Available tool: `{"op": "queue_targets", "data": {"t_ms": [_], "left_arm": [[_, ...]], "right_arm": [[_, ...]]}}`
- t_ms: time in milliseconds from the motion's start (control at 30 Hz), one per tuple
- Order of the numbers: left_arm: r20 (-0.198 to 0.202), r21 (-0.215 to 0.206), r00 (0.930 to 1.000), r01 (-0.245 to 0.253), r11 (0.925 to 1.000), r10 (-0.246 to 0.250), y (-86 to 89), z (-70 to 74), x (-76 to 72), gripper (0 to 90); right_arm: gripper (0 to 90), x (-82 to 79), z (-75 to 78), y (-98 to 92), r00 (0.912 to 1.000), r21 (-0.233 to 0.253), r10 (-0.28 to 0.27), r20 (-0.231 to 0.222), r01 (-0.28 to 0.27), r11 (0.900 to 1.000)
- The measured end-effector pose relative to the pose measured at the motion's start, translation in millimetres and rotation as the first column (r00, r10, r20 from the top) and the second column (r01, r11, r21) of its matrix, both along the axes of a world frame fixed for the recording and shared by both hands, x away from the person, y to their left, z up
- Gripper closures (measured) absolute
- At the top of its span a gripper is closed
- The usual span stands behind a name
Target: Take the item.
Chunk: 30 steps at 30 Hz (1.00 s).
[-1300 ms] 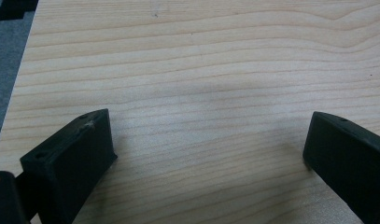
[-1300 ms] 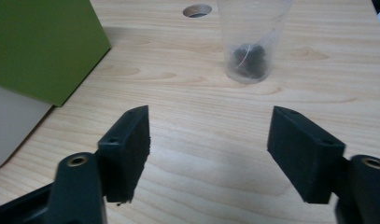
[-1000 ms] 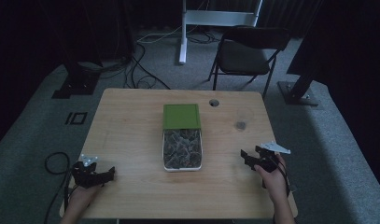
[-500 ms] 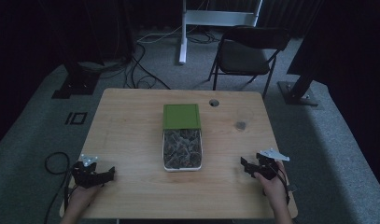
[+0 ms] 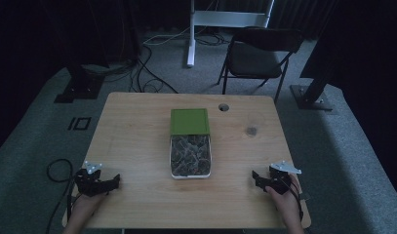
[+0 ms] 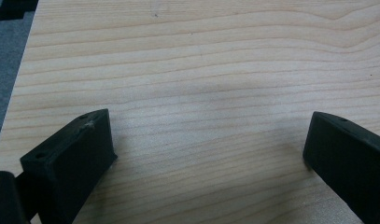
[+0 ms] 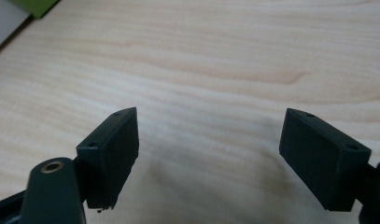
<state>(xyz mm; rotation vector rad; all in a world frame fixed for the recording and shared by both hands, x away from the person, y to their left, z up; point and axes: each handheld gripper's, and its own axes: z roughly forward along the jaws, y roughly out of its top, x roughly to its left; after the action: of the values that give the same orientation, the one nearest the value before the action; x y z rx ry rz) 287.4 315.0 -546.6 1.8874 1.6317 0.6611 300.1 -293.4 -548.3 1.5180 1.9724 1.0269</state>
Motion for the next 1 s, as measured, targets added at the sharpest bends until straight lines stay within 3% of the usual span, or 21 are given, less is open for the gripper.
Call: {"op": "queue_targets", "data": {"t_ms": [267,367,500,1000], "left_arm": [[0.000,0.000,1.0000,0.000,1.0000,0.000,0.0,0.0,0.0,2.3],[0.000,0.000,1.0000,0.000,1.0000,0.000,0.0,0.0,0.0,2.3],[0.000,0.000,1.0000,-0.004,1.0000,0.004,0.1,0.0,-0.4,2.3],[0.000,0.001,0.9999,-0.010,0.9999,0.010,0.0,0.0,-1.1,2.3]], "right_arm": [[18.8,-9.7,-2.0,0.9,0.9989,-0.046,-0.013,-0.044,0.011,0.999],[18.2,-11.4,-2.2,3.1,0.9990,-0.053,-0.001,-0.044,-0.001,0.999],[16.5,-11.7,-2.6,8.2,0.9989,-0.100,0.006,-0.046,-0.011,0.995],[12.8,-10.7,-3.0,9.5,0.9985,-0.101,0.009,-0.053,-0.014,0.995]]}}
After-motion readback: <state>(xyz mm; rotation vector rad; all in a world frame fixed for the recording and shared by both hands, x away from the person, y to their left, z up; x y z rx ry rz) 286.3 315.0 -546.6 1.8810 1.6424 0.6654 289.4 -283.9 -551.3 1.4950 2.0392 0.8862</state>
